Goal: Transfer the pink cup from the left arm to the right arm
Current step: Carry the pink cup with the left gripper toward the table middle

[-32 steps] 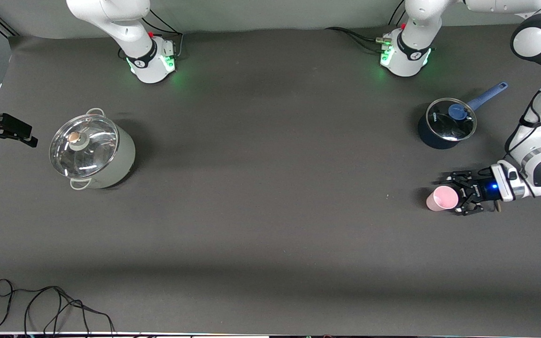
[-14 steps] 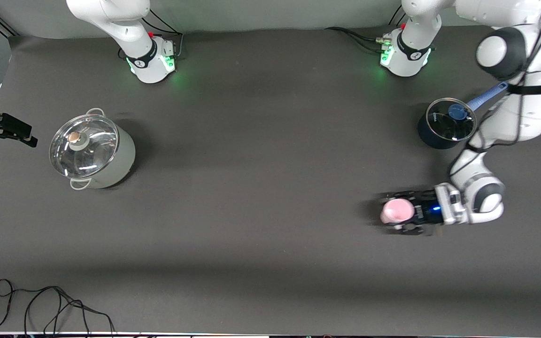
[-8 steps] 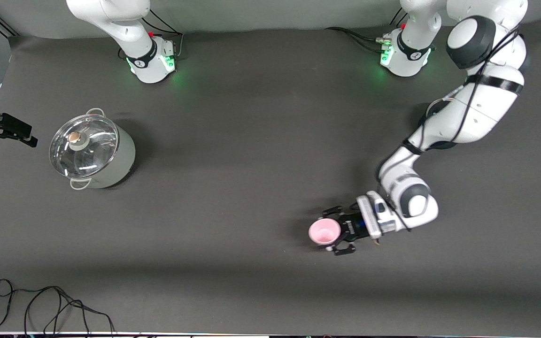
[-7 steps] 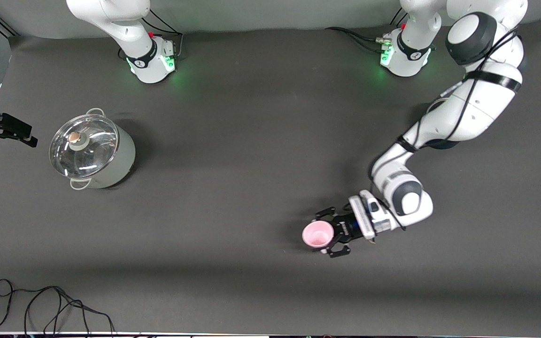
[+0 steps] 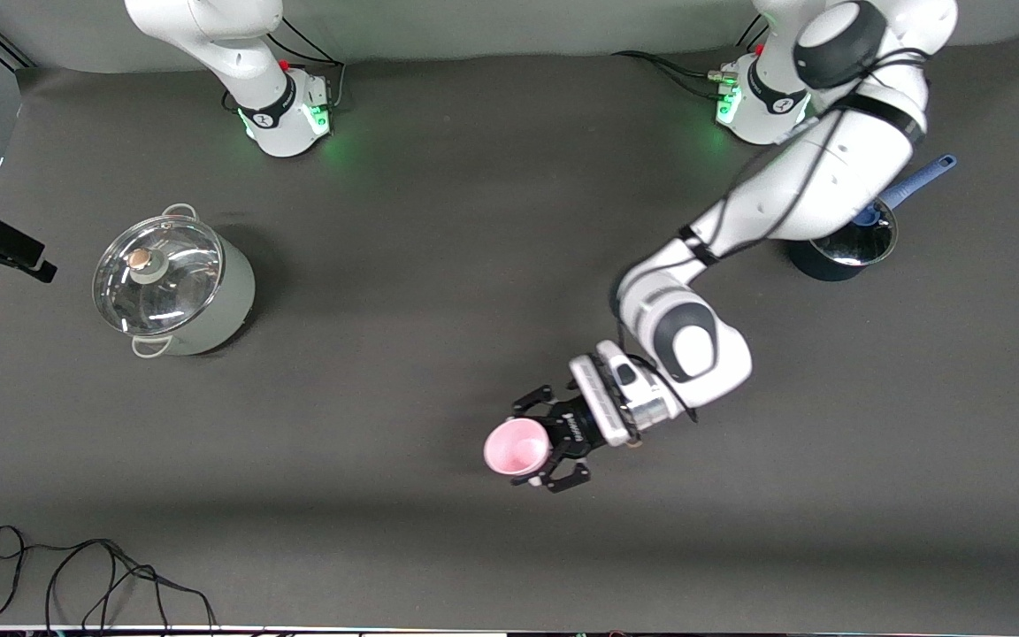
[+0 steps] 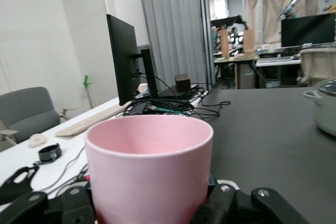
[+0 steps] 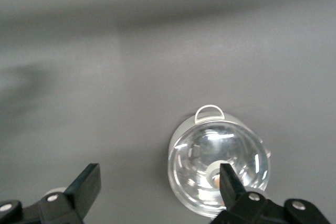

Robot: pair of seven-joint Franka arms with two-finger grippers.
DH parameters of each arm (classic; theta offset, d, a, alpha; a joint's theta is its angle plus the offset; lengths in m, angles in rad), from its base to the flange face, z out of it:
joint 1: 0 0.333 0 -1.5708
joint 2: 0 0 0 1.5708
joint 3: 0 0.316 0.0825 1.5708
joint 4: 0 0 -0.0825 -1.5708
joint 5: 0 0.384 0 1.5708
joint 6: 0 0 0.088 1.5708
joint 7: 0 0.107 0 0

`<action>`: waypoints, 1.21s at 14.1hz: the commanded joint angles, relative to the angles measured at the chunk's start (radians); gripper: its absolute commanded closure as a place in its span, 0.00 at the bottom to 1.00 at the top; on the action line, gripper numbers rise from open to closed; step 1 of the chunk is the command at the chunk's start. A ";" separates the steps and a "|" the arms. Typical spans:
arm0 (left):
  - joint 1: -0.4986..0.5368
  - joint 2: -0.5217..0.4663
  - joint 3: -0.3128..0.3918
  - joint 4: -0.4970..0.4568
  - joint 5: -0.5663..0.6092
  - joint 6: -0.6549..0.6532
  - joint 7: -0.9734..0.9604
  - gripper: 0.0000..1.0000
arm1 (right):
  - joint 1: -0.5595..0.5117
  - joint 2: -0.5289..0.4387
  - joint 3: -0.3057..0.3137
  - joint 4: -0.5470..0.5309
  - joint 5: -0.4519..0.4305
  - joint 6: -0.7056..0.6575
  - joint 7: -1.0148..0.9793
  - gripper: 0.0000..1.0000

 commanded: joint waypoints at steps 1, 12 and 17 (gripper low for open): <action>-0.192 0.004 0.030 0.223 -0.012 0.186 -0.121 1.00 | 0.018 0.009 0.003 0.030 0.005 0.001 0.192 0.00; -0.421 -0.060 0.050 0.360 0.005 0.426 -0.261 1.00 | 0.016 0.046 0.000 0.092 0.080 -0.008 0.632 0.00; -0.438 -0.060 0.053 0.362 0.008 0.446 -0.263 1.00 | 0.062 0.036 0.004 0.104 0.069 -0.014 0.639 0.00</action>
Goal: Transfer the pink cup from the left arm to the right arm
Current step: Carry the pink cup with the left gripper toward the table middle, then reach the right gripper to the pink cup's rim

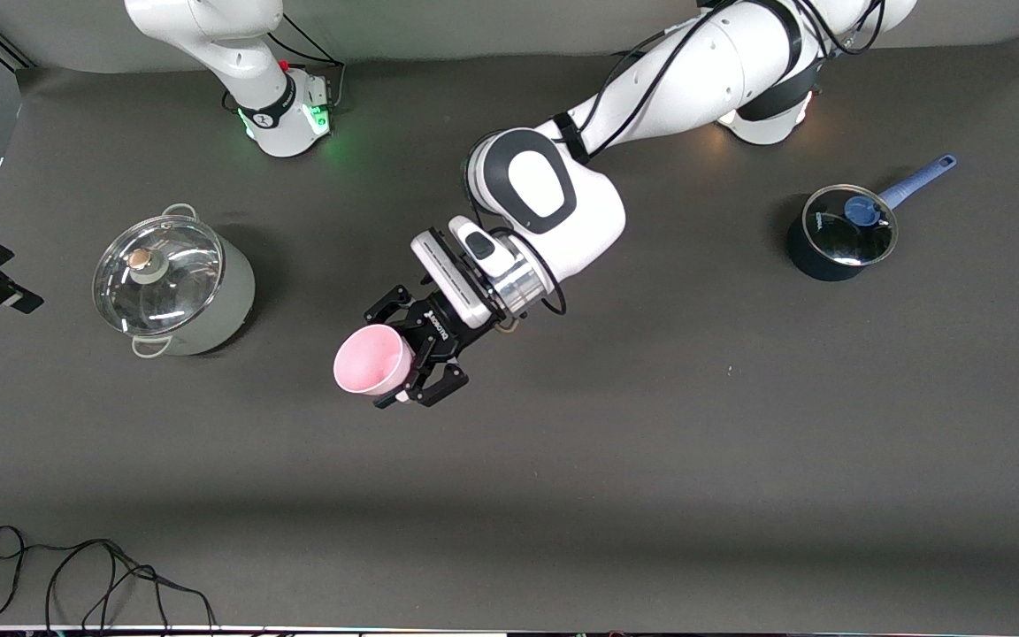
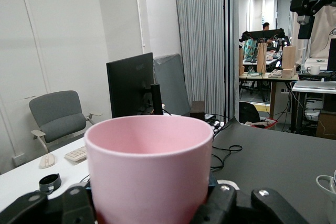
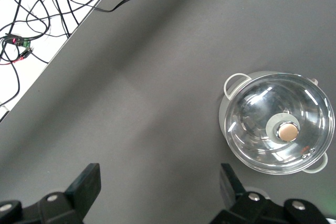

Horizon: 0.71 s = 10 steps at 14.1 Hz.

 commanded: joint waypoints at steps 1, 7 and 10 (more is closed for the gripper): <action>-0.021 -0.013 0.020 0.017 0.005 0.023 -0.019 1.00 | 0.060 0.004 -0.002 0.043 0.009 -0.033 0.052 0.00; -0.027 -0.016 0.020 0.017 0.005 0.029 -0.027 1.00 | 0.203 0.063 0.006 0.198 0.078 -0.102 0.255 0.00; -0.027 -0.017 0.020 0.017 0.005 0.029 -0.027 1.00 | 0.243 0.193 0.008 0.372 0.230 -0.102 0.412 0.00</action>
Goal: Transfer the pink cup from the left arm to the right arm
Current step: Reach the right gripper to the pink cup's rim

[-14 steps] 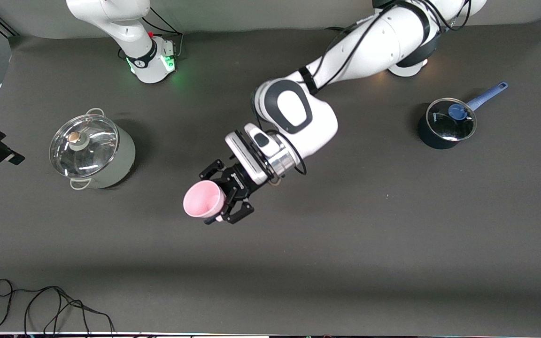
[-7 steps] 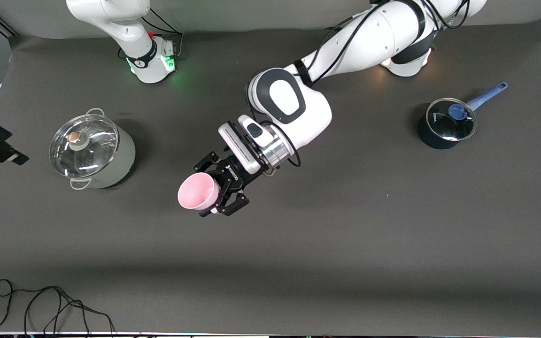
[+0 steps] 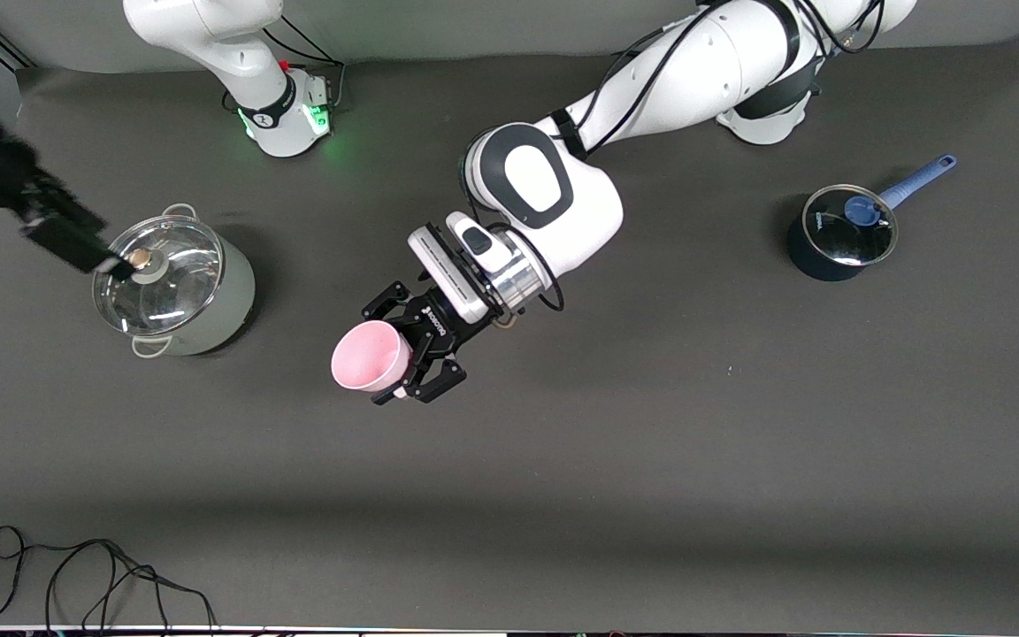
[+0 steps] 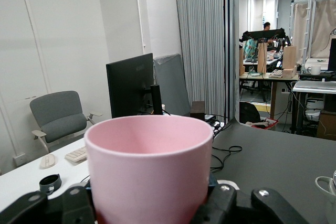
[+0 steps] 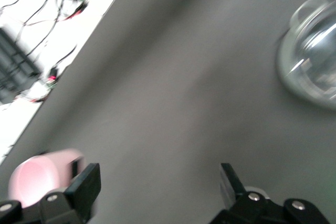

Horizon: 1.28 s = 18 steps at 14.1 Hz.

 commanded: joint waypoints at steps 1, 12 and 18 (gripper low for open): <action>-0.020 -0.011 0.019 0.015 0.004 0.022 -0.022 1.00 | 0.048 0.164 -0.009 0.219 0.092 -0.029 0.146 0.00; -0.021 -0.013 0.020 0.015 0.004 0.028 -0.072 1.00 | 0.253 0.340 -0.012 0.300 -0.013 -0.015 0.307 0.00; -0.032 -0.022 0.022 0.015 0.010 0.054 -0.145 1.00 | 0.241 0.361 -0.021 0.303 -0.037 0.019 0.303 0.01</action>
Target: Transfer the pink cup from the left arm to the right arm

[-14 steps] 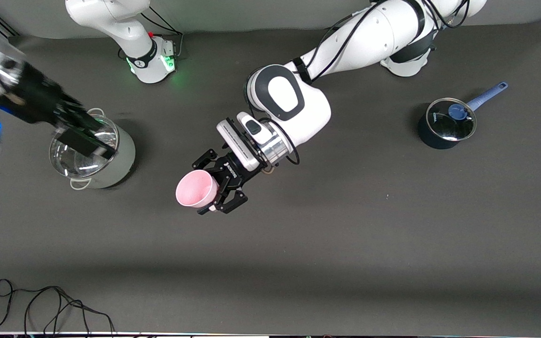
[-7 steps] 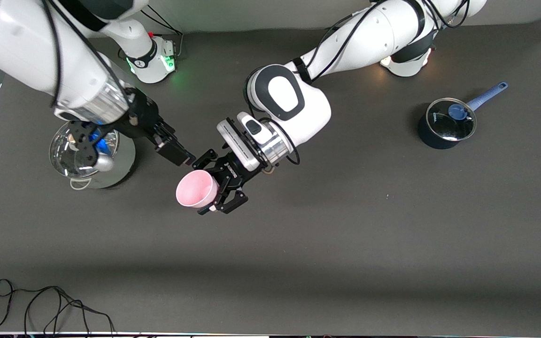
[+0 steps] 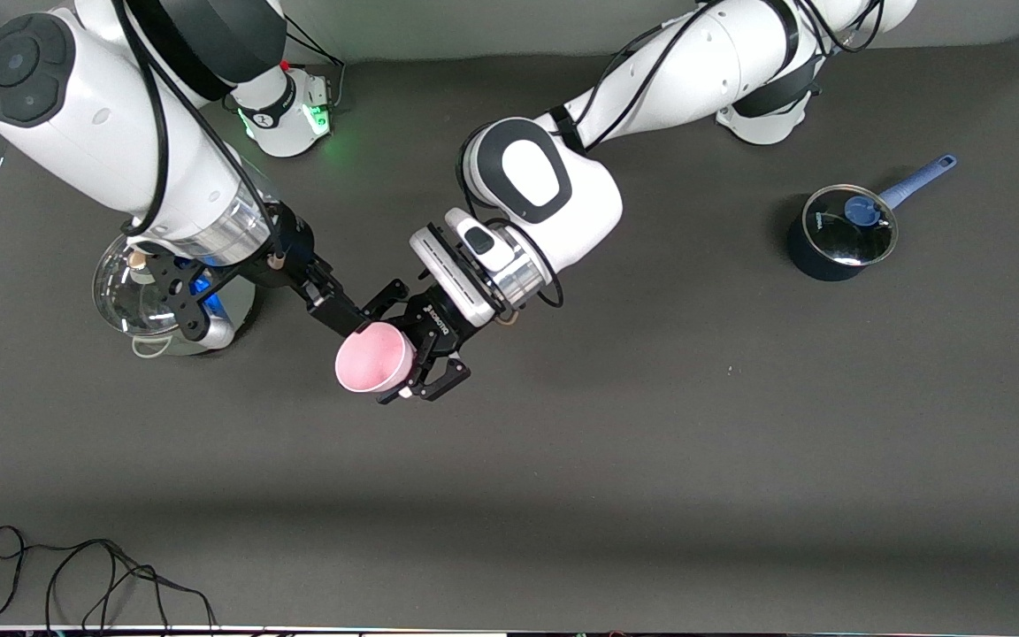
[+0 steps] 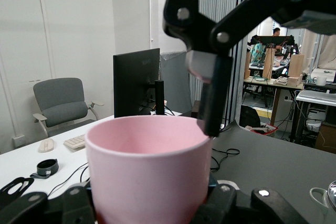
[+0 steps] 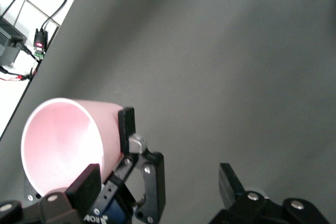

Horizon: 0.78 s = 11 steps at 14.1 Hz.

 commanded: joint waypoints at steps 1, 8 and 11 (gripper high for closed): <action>-0.021 -0.015 0.020 0.014 0.014 0.015 -0.039 1.00 | 0.001 0.033 -0.011 0.044 -0.016 0.016 0.013 0.01; -0.021 -0.017 0.020 0.014 0.025 0.015 -0.041 1.00 | 0.001 0.034 -0.014 0.055 -0.016 0.032 0.019 0.10; -0.021 -0.015 0.018 0.013 0.026 0.015 -0.042 1.00 | 0.001 0.034 -0.012 0.070 -0.017 0.029 0.020 0.38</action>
